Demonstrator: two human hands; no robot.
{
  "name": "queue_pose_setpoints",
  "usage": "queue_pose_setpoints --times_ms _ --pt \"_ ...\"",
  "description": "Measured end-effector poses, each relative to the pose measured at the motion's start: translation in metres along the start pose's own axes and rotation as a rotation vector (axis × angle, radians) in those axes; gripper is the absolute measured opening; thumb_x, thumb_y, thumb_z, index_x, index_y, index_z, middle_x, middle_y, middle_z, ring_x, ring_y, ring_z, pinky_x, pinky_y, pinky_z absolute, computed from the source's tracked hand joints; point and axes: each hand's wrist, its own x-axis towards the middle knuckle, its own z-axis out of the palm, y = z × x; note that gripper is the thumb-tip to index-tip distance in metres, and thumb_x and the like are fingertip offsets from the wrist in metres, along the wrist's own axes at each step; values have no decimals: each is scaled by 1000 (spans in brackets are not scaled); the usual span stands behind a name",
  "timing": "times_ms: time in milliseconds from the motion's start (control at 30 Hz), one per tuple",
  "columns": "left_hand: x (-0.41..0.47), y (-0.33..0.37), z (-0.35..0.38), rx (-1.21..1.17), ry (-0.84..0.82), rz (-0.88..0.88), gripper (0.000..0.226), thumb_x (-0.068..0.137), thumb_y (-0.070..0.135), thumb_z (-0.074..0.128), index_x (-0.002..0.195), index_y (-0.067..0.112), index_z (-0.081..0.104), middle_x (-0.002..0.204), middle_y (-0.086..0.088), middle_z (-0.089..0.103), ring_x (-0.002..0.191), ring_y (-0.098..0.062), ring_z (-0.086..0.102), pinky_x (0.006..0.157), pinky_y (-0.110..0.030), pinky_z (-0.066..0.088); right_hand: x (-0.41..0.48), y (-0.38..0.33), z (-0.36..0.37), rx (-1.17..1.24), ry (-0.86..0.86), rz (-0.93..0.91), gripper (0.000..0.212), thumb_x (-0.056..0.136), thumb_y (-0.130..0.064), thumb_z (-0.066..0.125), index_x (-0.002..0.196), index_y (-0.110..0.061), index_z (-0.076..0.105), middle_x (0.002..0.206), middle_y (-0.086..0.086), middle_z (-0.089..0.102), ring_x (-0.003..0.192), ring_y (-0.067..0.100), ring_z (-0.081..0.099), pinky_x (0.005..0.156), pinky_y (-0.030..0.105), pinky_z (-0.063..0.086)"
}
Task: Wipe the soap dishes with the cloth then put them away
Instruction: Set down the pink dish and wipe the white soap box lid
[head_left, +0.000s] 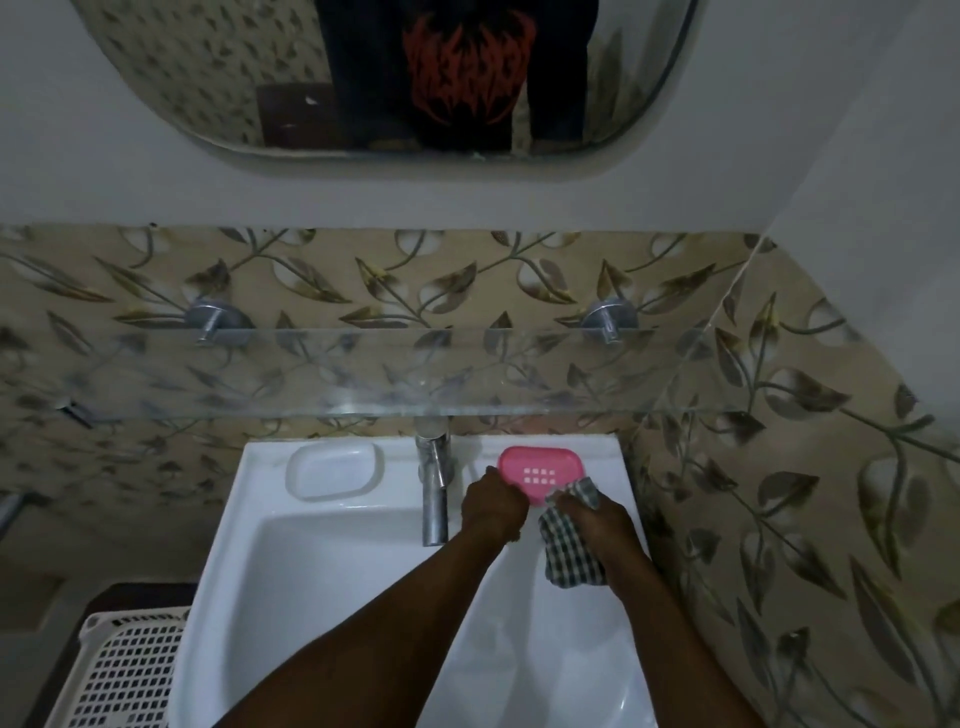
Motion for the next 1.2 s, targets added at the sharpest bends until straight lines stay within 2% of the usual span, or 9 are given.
queue_pose_setpoints --times_ms 67,133,300,467,667,800,967,1100,1200 --pt "-4 4 -3 -144 -11 -63 44 89 18 61 128 5 45 118 -12 66 82 -26 71 51 -25 55 -4 -4 -1 52 -3 -5 32 85 -38 70 100 -10 64 78 5 68 69 21 68 72 32 54" --pt "-15 7 -12 -273 -49 -85 56 90 24 60 137 5 38 125 -14 62 90 -29 71 71 -36 61 -13 -9 -2 119 4 1 26 90 -33 66 103 -12 57 76 2 58 67 17 59 71 31 46" --pt "-77 -9 -47 -491 -128 114 25 97 28 52 112 11 62 100 -12 70 70 -25 73 65 -33 62 -50 -7 1 228 55 -119 23 88 -34 69 101 -17 60 84 2 66 71 16 62 57 26 44" --pt "-104 -75 -97 -503 274 229 21 95 19 54 82 14 70 70 -3 71 52 -13 66 46 -20 48 -85 26 27 303 -10 -79 52 66 -47 85 96 -8 71 96 9 74 90 32 69 89 45 53" --pt "-37 -164 -148 -205 710 -86 27 89 45 50 86 21 60 68 -4 70 68 -24 69 71 -31 54 -132 48 64 310 -110 -52 12 78 -20 80 87 -12 79 83 10 77 86 30 73 92 49 54" --pt "3 -195 -169 -198 648 -216 45 79 52 48 106 17 56 81 -12 72 71 -31 70 75 -38 57 -154 53 75 402 -142 -50 15 78 -11 78 90 -2 77 87 26 73 83 43 71 87 57 54" --pt "11 -203 -180 -196 496 -136 25 88 32 56 94 9 62 70 -8 72 42 -20 66 59 -27 57 -166 56 71 427 -138 -54 17 77 -10 76 91 -1 76 88 28 72 81 46 70 86 61 53" --pt "10 -205 -184 -147 478 -89 21 82 15 54 72 3 67 50 -8 67 43 -18 67 68 -36 60 -178 50 60 400 -106 -123 14 80 -5 73 93 1 74 82 25 73 70 36 73 61 38 61" --pt "-1 -208 -184 -123 509 -36 14 79 21 58 77 10 66 55 -7 69 49 -20 68 69 -35 59 -181 49 55 388 -71 -119 10 85 -5 70 92 -1 74 80 20 75 66 27 73 53 28 58"
